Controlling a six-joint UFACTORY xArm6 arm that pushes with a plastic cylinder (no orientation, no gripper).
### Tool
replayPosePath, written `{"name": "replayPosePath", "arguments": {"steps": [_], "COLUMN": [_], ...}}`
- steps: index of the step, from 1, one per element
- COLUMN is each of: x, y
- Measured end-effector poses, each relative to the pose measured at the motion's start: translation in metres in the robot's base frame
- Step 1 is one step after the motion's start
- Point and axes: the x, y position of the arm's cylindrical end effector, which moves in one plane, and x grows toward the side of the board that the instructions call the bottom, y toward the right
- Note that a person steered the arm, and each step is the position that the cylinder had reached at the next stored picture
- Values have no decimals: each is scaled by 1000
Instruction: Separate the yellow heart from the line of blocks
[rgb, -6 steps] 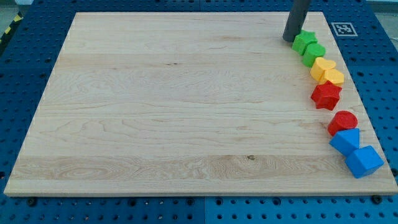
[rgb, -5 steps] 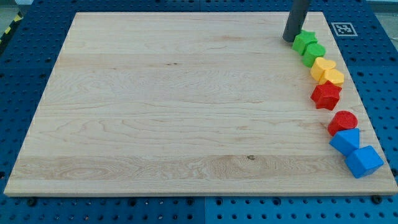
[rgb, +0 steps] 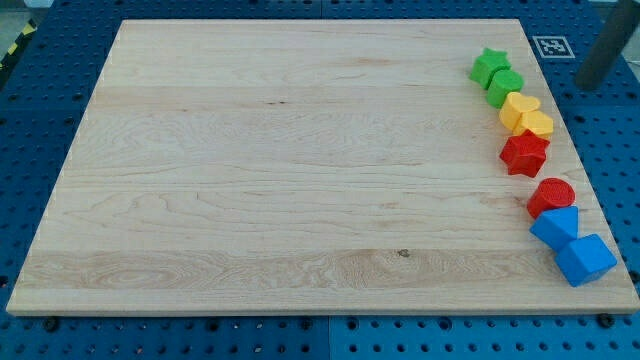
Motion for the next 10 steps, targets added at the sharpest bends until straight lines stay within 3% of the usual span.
{"name": "replayPosePath", "arguments": {"steps": [1,3,6,10], "x": [37,19,35,32], "y": [-6,-39,-67,-169]}}
